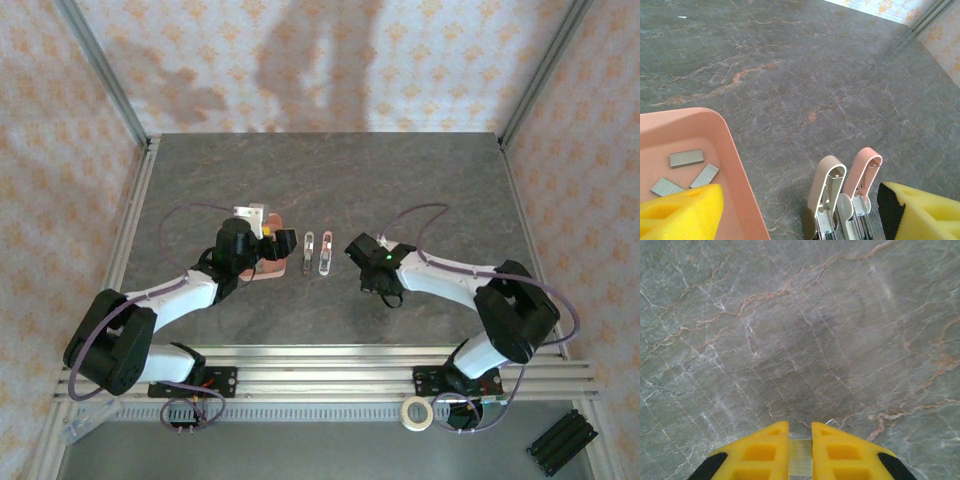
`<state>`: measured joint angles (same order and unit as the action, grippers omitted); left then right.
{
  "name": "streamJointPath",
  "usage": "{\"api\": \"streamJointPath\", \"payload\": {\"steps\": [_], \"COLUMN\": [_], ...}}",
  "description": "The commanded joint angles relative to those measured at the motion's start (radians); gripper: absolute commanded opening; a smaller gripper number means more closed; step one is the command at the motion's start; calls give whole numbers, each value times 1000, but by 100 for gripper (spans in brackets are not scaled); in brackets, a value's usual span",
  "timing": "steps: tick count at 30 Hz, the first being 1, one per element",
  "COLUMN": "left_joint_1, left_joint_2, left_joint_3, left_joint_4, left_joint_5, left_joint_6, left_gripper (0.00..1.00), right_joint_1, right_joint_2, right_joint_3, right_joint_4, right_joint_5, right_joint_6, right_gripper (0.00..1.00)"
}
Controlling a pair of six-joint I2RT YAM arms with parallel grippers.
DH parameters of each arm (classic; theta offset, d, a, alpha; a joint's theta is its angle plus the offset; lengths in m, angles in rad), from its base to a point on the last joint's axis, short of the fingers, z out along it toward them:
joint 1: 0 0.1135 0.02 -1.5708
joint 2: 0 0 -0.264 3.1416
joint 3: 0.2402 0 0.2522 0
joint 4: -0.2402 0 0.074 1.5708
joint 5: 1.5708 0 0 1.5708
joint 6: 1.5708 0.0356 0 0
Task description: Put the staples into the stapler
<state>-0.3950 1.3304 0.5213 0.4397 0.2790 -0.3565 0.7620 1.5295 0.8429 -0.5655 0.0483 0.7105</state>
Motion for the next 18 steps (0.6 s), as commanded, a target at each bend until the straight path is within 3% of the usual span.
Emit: {"api": "streamJointPath", "payload": {"steps": [1,12,18], "left_joint_1": [-10,-13,-13], "left_joint_2": [8,-9,-1], "left_joint_3": [15,6,17], "left_joint_4": [41,25,19], "left_joint_5": [-26,-55,-59], "left_joint_6": [17,11,10], "left_gripper": [81,82,82], "right_joint_1": [-4,-6,-6], "right_joint_2": [30,60,52], "right_joint_3": [-8,1,45], "right_joint_4": [25,29,-40], "right_joint_5": [-9,-23,-34], "right_joint_6": [1,-18,-30], "right_gripper": [15,15,33]}}
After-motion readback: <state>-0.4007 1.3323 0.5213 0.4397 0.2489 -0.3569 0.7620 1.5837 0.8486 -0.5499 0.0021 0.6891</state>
